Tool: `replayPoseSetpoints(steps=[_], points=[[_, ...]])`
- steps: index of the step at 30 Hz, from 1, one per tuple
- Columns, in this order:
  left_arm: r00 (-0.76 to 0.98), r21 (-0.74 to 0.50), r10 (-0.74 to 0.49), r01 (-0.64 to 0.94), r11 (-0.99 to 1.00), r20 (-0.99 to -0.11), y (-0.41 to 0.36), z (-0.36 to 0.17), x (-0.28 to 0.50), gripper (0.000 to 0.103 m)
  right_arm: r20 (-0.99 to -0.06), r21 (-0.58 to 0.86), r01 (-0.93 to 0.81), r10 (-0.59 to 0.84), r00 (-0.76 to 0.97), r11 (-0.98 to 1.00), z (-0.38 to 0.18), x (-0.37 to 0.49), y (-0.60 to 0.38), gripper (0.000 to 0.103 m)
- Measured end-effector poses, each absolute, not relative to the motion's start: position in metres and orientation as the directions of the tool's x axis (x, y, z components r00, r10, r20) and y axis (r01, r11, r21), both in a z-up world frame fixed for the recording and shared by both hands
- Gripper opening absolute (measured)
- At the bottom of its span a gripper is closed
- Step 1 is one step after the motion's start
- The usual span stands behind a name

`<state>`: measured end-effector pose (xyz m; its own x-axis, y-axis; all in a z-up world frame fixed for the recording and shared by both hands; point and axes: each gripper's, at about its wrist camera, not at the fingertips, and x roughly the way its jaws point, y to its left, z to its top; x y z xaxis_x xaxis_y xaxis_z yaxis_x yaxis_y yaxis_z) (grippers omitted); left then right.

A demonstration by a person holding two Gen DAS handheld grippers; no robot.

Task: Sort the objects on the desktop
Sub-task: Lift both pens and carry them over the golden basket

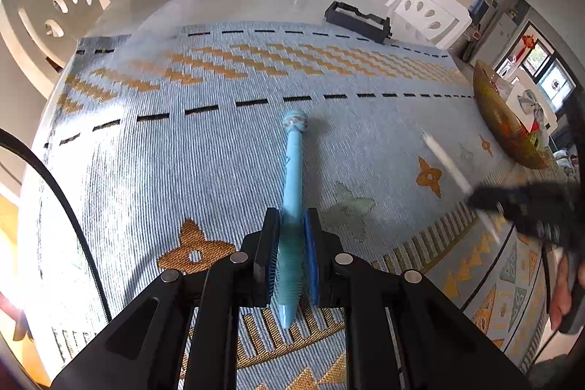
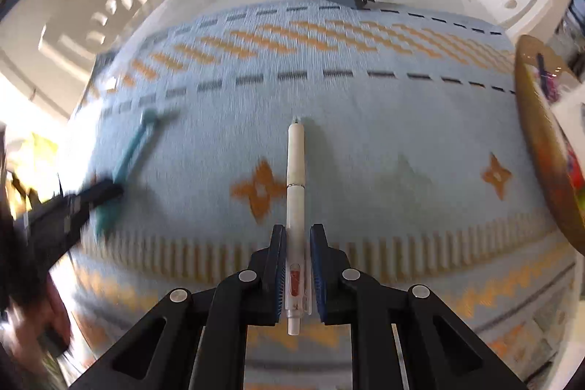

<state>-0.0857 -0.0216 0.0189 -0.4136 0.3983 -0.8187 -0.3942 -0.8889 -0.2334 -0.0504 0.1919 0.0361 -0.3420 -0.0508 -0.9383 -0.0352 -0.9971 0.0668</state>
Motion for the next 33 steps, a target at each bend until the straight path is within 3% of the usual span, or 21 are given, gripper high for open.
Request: replayPoseSetpoints(steps=[3, 5, 9, 15, 20, 22, 25, 26, 33], points=[[-0.403, -0.258, 0.418, -0.393, -0.882, -0.814, -0.021, 0.019, -0.086, 0.025, -0.941, 0.027, 0.007, -0.028, -0.336, -1.000, 0.033, -0.030, 0.193, 0.013], [-0.396, -0.261, 0.416, -0.389, -0.884, -0.818, -0.019, 0.020, -0.086, 0.028, -0.950, 0.031, 0.013, -0.034, -0.310, -0.999, 0.028, -0.028, 0.193, 0.027], [-0.411, -0.248, 0.401, -0.377, -0.893, -0.819, -0.016, 0.026, -0.089, 0.029, -0.946, 0.116, -0.024, -0.103, -0.308, -0.993, 0.030, -0.032, 0.197, 0.038], [-0.420, -0.202, 0.365, -0.384, -0.901, -0.831, -0.011, 0.024, -0.099, 0.032, -0.943, 0.082, -0.052, -0.061, -0.326, -0.995, 0.025, -0.043, 0.192, 0.038], [-0.471, -0.080, 0.301, -0.432, -0.898, -0.829, 0.003, 0.020, -0.088, 0.032, -0.935, 0.033, -0.060, -0.009, -0.355, -0.998, 0.021, -0.041, 0.187, 0.038], [-0.488, -0.041, 0.291, -0.460, -0.887, -0.823, 0.008, 0.020, -0.082, 0.026, -0.930, 0.010, -0.049, 0.009, -0.368, -0.999, 0.021, -0.038, 0.185, 0.034], [-0.479, -0.043, 0.314, -0.495, -0.868, -0.820, 0.012, 0.022, -0.077, 0.012, -0.929, 0.020, -0.048, -0.001, -0.369, -0.999, 0.022, -0.037, 0.186, 0.012], [-0.476, -0.053, 0.319, -0.491, -0.869, -0.820, 0.013, 0.023, -0.076, 0.012, -0.931, 0.029, -0.056, -0.006, -0.365, -0.998, 0.022, -0.037, 0.188, 0.010], [-0.462, -0.134, 0.410, -0.521, -0.843, -0.786, 0.024, 0.047, -0.064, 0.011, -0.919, 0.200, -0.188, -0.117, -0.377, -0.962, 0.036, -0.017, 0.223, 0.010]])
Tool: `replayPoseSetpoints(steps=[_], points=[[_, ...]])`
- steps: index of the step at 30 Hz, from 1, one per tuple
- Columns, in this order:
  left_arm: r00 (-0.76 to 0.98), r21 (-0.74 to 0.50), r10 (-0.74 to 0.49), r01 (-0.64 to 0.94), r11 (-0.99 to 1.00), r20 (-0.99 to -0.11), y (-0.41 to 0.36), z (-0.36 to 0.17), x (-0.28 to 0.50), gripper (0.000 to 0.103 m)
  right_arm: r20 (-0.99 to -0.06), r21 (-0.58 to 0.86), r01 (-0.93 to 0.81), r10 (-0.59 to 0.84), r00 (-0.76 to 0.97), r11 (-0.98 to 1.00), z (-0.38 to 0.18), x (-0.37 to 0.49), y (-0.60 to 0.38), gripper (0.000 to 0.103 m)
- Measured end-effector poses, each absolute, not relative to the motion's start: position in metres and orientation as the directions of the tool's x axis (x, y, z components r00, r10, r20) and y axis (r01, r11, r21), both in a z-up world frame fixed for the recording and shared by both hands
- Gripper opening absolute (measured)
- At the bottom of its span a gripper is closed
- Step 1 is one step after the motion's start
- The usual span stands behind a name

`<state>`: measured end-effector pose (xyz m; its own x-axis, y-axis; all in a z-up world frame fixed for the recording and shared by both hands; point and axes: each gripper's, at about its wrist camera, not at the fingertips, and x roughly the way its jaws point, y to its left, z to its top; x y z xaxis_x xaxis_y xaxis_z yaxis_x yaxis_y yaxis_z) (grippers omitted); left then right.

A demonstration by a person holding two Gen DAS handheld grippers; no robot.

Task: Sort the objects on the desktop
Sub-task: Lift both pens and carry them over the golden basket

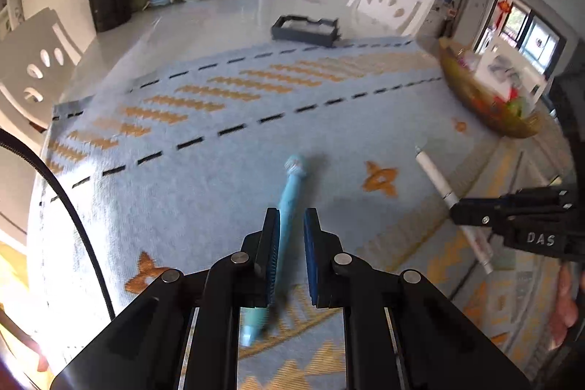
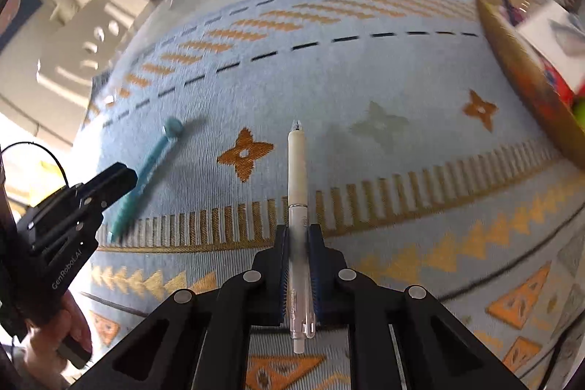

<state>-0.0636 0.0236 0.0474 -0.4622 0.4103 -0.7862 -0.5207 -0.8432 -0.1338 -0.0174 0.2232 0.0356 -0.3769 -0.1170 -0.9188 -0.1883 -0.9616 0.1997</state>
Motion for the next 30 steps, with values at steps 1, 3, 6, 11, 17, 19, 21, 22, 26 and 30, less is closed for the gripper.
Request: replayPoseSetpoints(steps=[1, 3, 6, 11, 17, 19, 21, 22, 26, 30], points=[[-0.461, -0.143, 0.421, -0.525, -0.839, -0.782, 0.027, 0.051, -0.062, 0.011, -0.915, 0.207, -0.197, -0.118, -0.386, -0.958, 0.040, -0.014, 0.225, 0.010], [-0.462, -0.152, 0.439, -0.536, -0.830, -0.771, 0.035, 0.059, -0.058, 0.011, -0.906, 0.221, -0.217, -0.117, -0.408, -0.951, 0.051, -0.004, 0.231, 0.010], [-0.454, -0.161, 0.473, -0.570, -0.805, -0.756, 0.051, 0.072, -0.050, 0.011, -0.889, 0.238, -0.244, -0.110, -0.444, -0.940, 0.067, 0.009, 0.241, 0.010], [-0.457, -0.131, 0.491, -0.619, -0.774, -0.742, 0.078, 0.091, -0.034, 0.011, -0.871, 0.254, -0.273, -0.097, -0.482, -0.928, 0.090, 0.033, 0.256, 0.010], [-0.438, -0.154, 0.398, -0.494, -0.856, -0.806, 0.053, 0.073, -0.051, 0.021, -0.869, 0.234, -0.267, -0.078, -0.489, -0.935, 0.096, 0.059, 0.274, 0.010], [-0.398, -0.170, 0.367, -0.448, -0.877, -0.841, 0.040, 0.060, -0.063, 0.021, -0.874, 0.241, -0.256, -0.095, -0.477, -0.936, 0.090, 0.065, 0.278, 0.010], [-0.374, -0.150, 0.329, -0.433, -0.889, -0.867, 0.037, 0.047, -0.071, 0.021, -0.880, 0.263, -0.253, -0.124, -0.458, -0.931, 0.081, 0.068, 0.282, 0.010], [-0.361, -0.132, 0.301, -0.425, -0.895, -0.883, 0.036, 0.038, -0.076, 0.021, -0.882, 0.271, -0.253, -0.134, -0.451, -0.929, 0.078, 0.069, 0.283, 0.010], [-0.389, -0.034, 0.229, -0.449, -0.893, -0.892, 0.045, 0.028, -0.079, 0.027, -0.885, 0.294, -0.237, -0.170, -0.434, -0.926, 0.072, 0.072, 0.287, 0.010], [-0.412, -0.025, 0.238, -0.459, -0.888, -0.879, 0.055, 0.032, -0.075, 0.025, -0.887, 0.294, -0.220, -0.180, -0.426, -0.930, 0.070, 0.075, 0.293, 0.010]])
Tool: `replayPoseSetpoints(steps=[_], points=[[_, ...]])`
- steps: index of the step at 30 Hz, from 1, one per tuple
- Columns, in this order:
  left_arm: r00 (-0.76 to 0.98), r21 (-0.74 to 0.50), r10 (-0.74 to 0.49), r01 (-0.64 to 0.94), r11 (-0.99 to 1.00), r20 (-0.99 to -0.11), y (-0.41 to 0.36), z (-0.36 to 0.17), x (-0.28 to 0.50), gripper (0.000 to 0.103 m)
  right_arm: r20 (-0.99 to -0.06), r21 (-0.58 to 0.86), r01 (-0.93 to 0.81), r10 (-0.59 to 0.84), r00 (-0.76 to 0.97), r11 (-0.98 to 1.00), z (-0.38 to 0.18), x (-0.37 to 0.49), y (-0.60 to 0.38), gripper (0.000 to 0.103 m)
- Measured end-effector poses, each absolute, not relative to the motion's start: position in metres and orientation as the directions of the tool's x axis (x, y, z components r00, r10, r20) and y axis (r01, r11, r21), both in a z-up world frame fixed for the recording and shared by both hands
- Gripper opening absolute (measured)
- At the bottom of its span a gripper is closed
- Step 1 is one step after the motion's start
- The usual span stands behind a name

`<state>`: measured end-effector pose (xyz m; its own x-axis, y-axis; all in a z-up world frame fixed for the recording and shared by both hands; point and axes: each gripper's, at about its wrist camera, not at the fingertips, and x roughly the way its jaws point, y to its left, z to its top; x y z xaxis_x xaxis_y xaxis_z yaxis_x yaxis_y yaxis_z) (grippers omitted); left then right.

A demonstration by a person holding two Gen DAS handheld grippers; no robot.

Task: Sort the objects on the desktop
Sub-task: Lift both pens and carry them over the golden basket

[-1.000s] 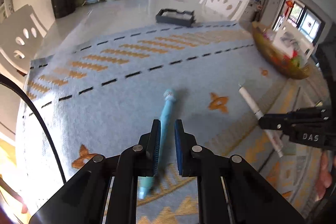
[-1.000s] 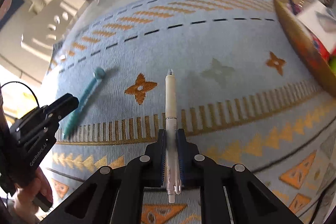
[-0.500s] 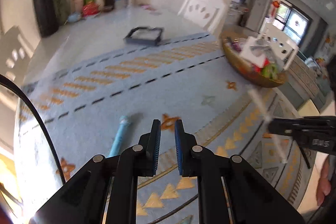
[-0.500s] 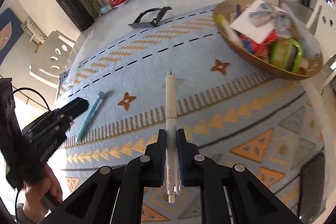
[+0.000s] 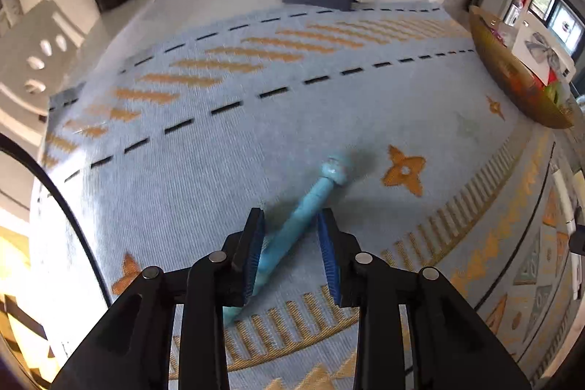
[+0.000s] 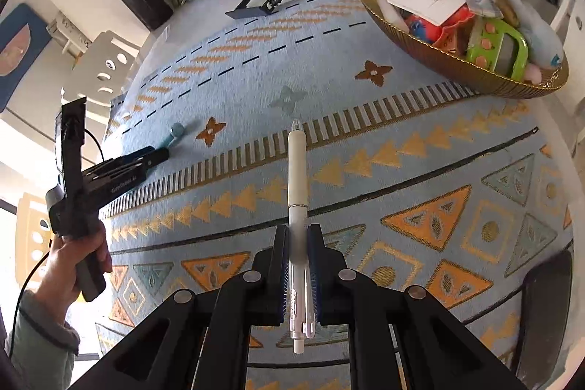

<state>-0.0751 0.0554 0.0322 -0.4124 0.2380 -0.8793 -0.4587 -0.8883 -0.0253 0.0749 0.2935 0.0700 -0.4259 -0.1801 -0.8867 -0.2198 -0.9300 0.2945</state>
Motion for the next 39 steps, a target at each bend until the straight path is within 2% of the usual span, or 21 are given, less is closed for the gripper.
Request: replayPoseSetpoints(steps=[2, 4, 12, 17, 19, 22, 23, 25, 27, 29, 30, 32, 33, 39], points=[[-0.402, -0.046, 0.264, -0.477, -0.878, -0.877, 0.061, 0.035, -0.071, 0.020, -0.886, 0.298, -0.223, -0.182, -0.426, -0.928, 0.070, 0.077, 0.298, 0.010], [-0.391, -0.086, 0.300, -0.480, -0.873, -0.870, 0.066, 0.040, -0.066, 0.008, -0.885, 0.302, -0.227, -0.184, -0.427, -0.926, 0.070, 0.079, 0.305, 0.010], [-0.390, -0.202, 0.406, -0.468, -0.860, -0.826, 0.091, 0.065, -0.046, 0.008, -0.876, 0.318, -0.250, -0.183, -0.446, -0.915, 0.077, 0.079, 0.331, 0.010], [-0.352, -0.209, 0.383, -0.441, -0.873, -0.854, 0.101, 0.063, -0.050, 0.009, -0.874, 0.330, -0.259, -0.191, -0.447, -0.908, 0.077, 0.079, 0.341, 0.010], [-0.255, -0.255, 0.372, -0.395, -0.882, -0.892, 0.098, 0.048, -0.055, 0.021, -0.875, 0.329, -0.256, -0.192, -0.444, -0.909, 0.076, 0.079, 0.342, 0.010], [-0.212, -0.279, 0.369, -0.359, -0.891, -0.905, 0.097, 0.031, -0.050, 0.024, -0.878, 0.337, -0.258, -0.203, -0.433, -0.906, 0.071, 0.079, 0.341, 0.010], [-0.226, -0.258, 0.351, -0.358, -0.897, -0.909, 0.099, 0.028, -0.047, 0.024, -0.879, 0.339, -0.258, -0.208, -0.428, -0.905, 0.070, 0.079, 0.341, 0.010], [-0.281, -0.216, 0.336, -0.382, -0.898, -0.899, 0.104, 0.030, -0.040, 0.040, -0.882, 0.339, -0.255, -0.211, -0.422, -0.906, 0.068, 0.080, 0.339, 0.010], [-0.304, -0.171, 0.315, -0.419, -0.892, -0.899, 0.111, 0.031, -0.034, 0.044, -0.880, 0.339, -0.252, -0.211, -0.425, -0.906, 0.069, 0.081, 0.338, 0.010], [-0.345, -0.058, 0.249, -0.480, -0.876, -0.905, 0.124, 0.031, -0.025, 0.044, -0.880, 0.337, -0.248, -0.210, -0.427, -0.908, 0.069, 0.081, 0.337, 0.010], [-0.371, -0.010, 0.228, -0.505, -0.863, -0.900, 0.128, 0.030, -0.021, 0.037, -0.879, 0.336, -0.247, -0.209, -0.428, -0.909, 0.070, 0.082, 0.336, 0.010], [-0.380, -0.013, 0.248, -0.526, -0.850, -0.891, 0.129, 0.031, -0.019, 0.013, -0.878, 0.337, -0.248, -0.207, -0.431, -0.908, 0.071, 0.083, 0.334, 0.010], [-0.369, -0.036, 0.266, -0.525, -0.850, -0.890, 0.128, 0.032, -0.020, 0.008, -0.878, 0.336, -0.249, -0.207, -0.431, -0.908, 0.071, 0.082, 0.334, 0.010], [-0.368, -0.119, 0.355, -0.532, -0.839, -0.860, 0.124, 0.050, -0.014, 0.008, -0.880, 0.354, -0.264, -0.224, -0.419, -0.897, 0.066, 0.085, 0.335, 0.011]])
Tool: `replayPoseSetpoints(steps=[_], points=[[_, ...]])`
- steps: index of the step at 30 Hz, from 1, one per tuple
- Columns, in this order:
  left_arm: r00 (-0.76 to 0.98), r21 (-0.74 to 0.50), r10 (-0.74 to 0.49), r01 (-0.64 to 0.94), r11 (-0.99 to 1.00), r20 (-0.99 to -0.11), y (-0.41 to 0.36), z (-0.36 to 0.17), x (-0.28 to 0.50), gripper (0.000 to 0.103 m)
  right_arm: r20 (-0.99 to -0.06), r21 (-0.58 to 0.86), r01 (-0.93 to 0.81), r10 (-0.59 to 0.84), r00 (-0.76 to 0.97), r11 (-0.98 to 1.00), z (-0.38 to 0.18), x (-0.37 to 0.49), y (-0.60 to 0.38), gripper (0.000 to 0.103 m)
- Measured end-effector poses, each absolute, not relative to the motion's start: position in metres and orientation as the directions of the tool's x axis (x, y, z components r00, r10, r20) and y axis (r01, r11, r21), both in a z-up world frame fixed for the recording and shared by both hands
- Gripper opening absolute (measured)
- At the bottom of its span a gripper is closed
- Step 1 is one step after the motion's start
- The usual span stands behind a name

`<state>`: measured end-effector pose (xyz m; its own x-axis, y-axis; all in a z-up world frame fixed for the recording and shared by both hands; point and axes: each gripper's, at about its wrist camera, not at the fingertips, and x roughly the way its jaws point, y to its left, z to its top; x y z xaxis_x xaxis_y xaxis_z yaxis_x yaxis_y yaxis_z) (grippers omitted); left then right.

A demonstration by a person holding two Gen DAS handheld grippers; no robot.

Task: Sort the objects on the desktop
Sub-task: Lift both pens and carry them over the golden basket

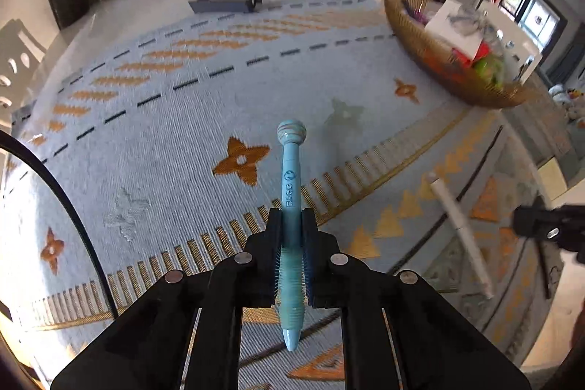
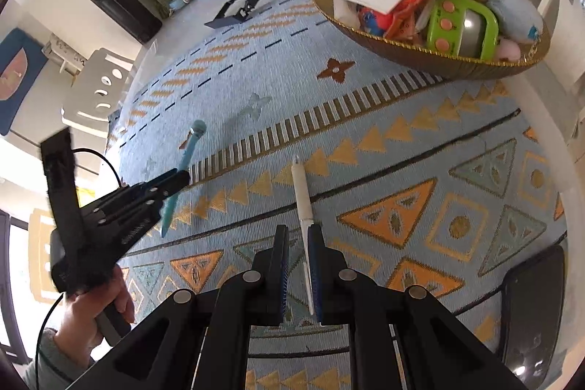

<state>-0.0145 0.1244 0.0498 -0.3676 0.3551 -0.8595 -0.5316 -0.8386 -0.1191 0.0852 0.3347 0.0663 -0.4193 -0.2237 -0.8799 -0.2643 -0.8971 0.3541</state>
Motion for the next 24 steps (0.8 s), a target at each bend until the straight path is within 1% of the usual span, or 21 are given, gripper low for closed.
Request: replayPoseSetpoints(steps=[2, 4, 6, 9, 12, 13, 15, 17, 20, 24], points=[[-0.367, -0.145, 0.378, -0.527, -0.837, -0.850, 0.123, 0.058, -0.013, 0.008, -0.885, 0.354, -0.259, -0.232, -0.403, -0.899, 0.061, 0.083, 0.333, 0.024], [-0.369, -0.171, 0.398, -0.517, -0.839, -0.840, 0.119, 0.067, -0.012, 0.008, -0.891, 0.326, -0.240, -0.212, -0.402, -0.914, 0.055, 0.081, 0.328, 0.028], [-0.374, -0.177, 0.403, -0.511, -0.841, -0.836, 0.116, 0.072, -0.011, 0.008, -0.909, 0.290, -0.220, -0.196, -0.368, -0.931, 0.043, 0.075, 0.322, 0.028], [-0.378, -0.180, 0.408, -0.511, -0.840, -0.831, 0.115, 0.076, -0.013, 0.008, -0.918, 0.287, -0.205, -0.207, -0.340, -0.936, 0.030, 0.068, 0.313, 0.028], [-0.384, -0.167, 0.404, -0.521, -0.837, -0.830, 0.114, 0.080, -0.007, 0.008, -0.938, 0.186, -0.185, -0.118, -0.326, -0.965, 0.024, 0.064, 0.299, 0.028], [-0.384, -0.166, 0.406, -0.526, -0.834, -0.829, 0.114, 0.082, -0.006, 0.008, -0.938, 0.161, -0.174, -0.095, -0.334, -0.971, 0.025, 0.064, 0.295, 0.028], [-0.382, -0.167, 0.409, -0.529, -0.832, -0.828, 0.114, 0.082, -0.006, 0.008, -0.942, 0.071, -0.137, -0.021, -0.335, -0.988, 0.023, 0.064, 0.284, 0.021], [-0.383, -0.168, 0.414, -0.535, -0.828, -0.826, 0.115, 0.085, -0.004, 0.008, -0.940, 0.025, -0.117, 0.016, -0.340, -0.993, 0.021, 0.065, 0.280, 0.010], [-0.381, -0.176, 0.427, -0.543, -0.821, -0.820, 0.118, 0.088, -0.002, 0.008, -0.941, 0.092, -0.147, -0.038, -0.337, -0.985, 0.021, 0.066, 0.289, 0.010], [-0.377, -0.179, 0.441, -0.560, -0.809, -0.815, 0.127, 0.094, 0.000, 0.008, -0.917, 0.255, -0.226, -0.160, -0.366, -0.940, 0.030, 0.073, 0.315, 0.010]])
